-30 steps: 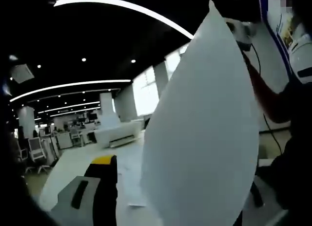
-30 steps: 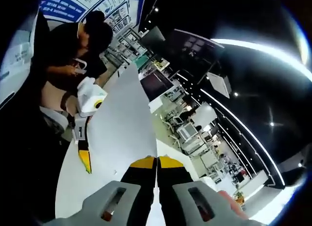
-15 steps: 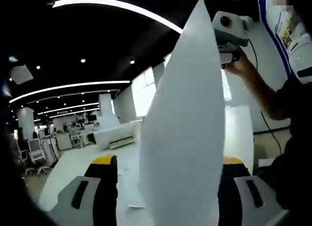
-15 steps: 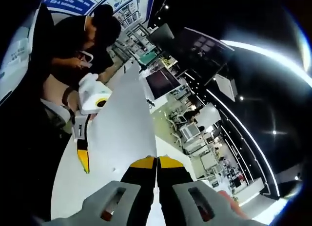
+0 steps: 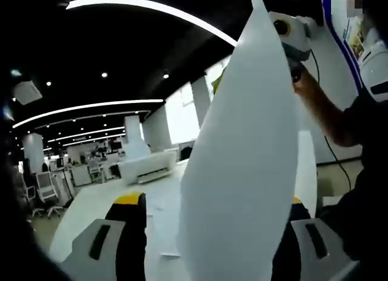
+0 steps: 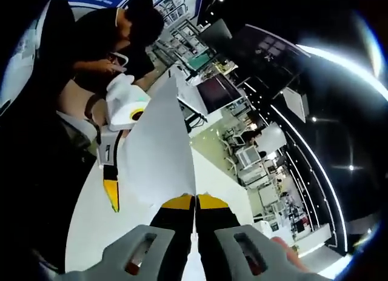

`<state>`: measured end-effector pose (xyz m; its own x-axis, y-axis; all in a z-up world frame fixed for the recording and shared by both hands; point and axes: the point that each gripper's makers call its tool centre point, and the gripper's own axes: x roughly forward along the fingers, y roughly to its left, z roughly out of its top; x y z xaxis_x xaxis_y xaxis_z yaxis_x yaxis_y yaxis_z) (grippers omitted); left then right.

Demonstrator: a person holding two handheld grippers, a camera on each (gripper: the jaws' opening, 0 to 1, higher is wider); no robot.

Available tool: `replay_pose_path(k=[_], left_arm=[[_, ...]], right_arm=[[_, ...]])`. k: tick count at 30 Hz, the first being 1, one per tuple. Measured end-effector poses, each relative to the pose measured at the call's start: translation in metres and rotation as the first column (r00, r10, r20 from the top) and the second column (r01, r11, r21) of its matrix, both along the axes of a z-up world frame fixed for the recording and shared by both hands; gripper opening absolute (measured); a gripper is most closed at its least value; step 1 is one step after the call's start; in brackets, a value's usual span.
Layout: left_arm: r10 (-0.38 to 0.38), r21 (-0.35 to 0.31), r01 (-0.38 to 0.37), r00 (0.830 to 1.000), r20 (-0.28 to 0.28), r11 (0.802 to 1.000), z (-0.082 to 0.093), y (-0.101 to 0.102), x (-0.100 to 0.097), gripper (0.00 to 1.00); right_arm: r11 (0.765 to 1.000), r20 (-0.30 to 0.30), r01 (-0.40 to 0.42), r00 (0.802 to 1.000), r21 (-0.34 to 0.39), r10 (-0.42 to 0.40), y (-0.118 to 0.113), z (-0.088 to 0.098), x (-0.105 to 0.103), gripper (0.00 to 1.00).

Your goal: Organize the stack of printing papers by aligning and flattening the scattered papers on the table

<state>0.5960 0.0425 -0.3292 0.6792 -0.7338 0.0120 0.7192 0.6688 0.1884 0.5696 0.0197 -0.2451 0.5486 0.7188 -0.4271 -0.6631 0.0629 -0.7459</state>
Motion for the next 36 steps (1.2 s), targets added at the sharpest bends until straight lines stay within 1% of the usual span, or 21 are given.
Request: replay_pose_path(k=[3,13,18,21,23,24,26,28,31,32,34,36], left_arm=[[-0.003,0.004,0.002,1.000,0.002,1.000,0.000,0.000,-0.001,0.84],[-0.002,0.012,0.002,1.000,0.001,1.000,-0.002,0.000,0.001,0.83],[0.001,0.028,-0.001,1.000,0.003,1.000,-0.004,0.000,0.001,0.81],[0.005,0.034,-0.006,1.000,0.001,0.999,-0.005,0.001,0.002,0.77],[0.009,0.033,-0.009,1.000,0.003,0.999,-0.004,0.003,0.002,0.70],[0.007,0.034,-0.007,1.000,0.004,0.999,-0.004,0.003,0.002,0.64],[0.000,0.051,0.000,1.000,-0.003,0.999,-0.006,0.004,0.001,0.49],[-0.004,0.064,0.004,1.000,-0.006,0.998,-0.008,0.004,0.000,0.39],[-0.001,0.077,0.001,1.000,0.001,0.997,-0.010,0.004,0.000,0.32],[0.010,0.079,-0.011,1.000,0.016,0.997,-0.008,0.005,0.001,0.30],[0.014,0.077,-0.016,0.999,0.032,0.997,-0.006,0.006,0.001,0.26],[0.009,0.068,-0.012,0.999,0.031,0.998,-0.005,0.006,0.000,0.23]], right_arm=[[1.000,-0.017,-0.001,1.000,-0.016,0.001,0.002,-0.006,0.001,0.00],[0.999,-0.038,-0.013,0.999,-0.053,0.011,0.008,-0.018,0.001,0.00],[0.998,-0.042,-0.017,0.999,-0.063,0.014,0.009,-0.022,0.000,0.00],[0.997,-0.042,-0.019,0.999,-0.070,0.016,0.010,-0.023,0.000,0.00],[0.997,-0.040,-0.019,0.999,-0.070,0.017,0.009,-0.023,0.000,0.00],[0.997,-0.039,-0.020,0.999,-0.070,0.017,0.009,-0.022,0.000,0.00],[0.997,-0.038,-0.021,0.999,-0.069,0.018,0.009,-0.021,0.000,0.00],[0.998,-0.043,-0.023,0.999,-0.066,0.020,0.009,-0.021,-0.001,0.00],[0.998,-0.043,-0.025,0.999,-0.066,0.022,0.010,-0.021,-0.001,0.00],[0.997,-0.043,-0.025,0.999,-0.066,0.022,0.010,-0.022,-0.001,0.00],[0.997,-0.045,-0.026,0.999,-0.066,0.023,0.010,-0.022,-0.001,0.00],[0.998,-0.043,-0.026,0.999,-0.065,0.023,0.010,-0.022,-0.001,0.00]])
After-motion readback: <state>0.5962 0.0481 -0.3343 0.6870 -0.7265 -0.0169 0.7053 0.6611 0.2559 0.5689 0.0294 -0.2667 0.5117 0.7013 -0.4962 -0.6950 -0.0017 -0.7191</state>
